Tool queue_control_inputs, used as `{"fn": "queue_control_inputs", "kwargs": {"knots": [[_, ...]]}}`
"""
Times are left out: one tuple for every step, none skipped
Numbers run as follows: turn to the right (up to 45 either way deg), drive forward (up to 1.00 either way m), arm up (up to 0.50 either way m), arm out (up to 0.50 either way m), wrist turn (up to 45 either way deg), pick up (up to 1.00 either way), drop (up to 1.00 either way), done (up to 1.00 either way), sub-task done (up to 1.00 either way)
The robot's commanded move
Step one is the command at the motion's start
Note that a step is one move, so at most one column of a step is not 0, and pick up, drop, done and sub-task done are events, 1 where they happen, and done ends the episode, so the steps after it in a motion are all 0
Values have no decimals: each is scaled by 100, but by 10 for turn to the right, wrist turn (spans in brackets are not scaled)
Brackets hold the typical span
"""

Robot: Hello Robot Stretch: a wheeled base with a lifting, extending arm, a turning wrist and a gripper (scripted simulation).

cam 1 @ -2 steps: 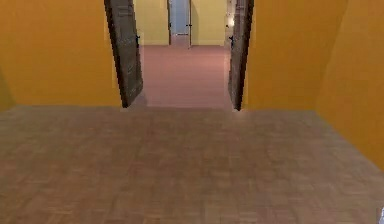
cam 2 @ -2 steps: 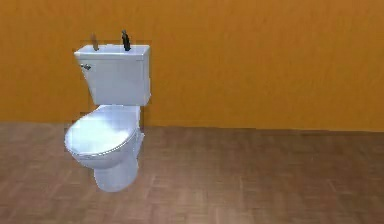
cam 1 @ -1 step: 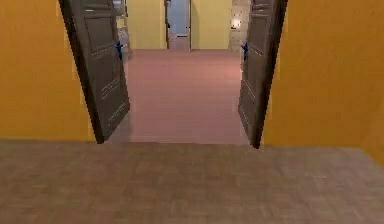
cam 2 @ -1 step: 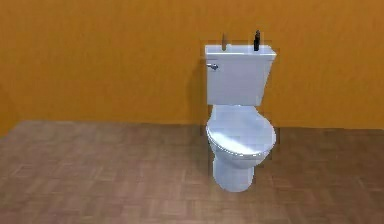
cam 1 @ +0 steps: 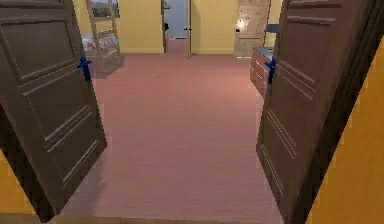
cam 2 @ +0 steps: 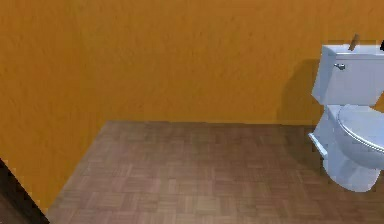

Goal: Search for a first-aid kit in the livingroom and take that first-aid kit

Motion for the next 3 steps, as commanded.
{"fn": "queue_control_inputs", "kwargs": {"knots": [[60, 0, 0, 0, 0, 0, 0, 0, 0], [0, 80, 0, 0, 0, 0, 0, 0, 0], [-30, 0, 0, 0, 0, 0, 0, 0, 0]]}}
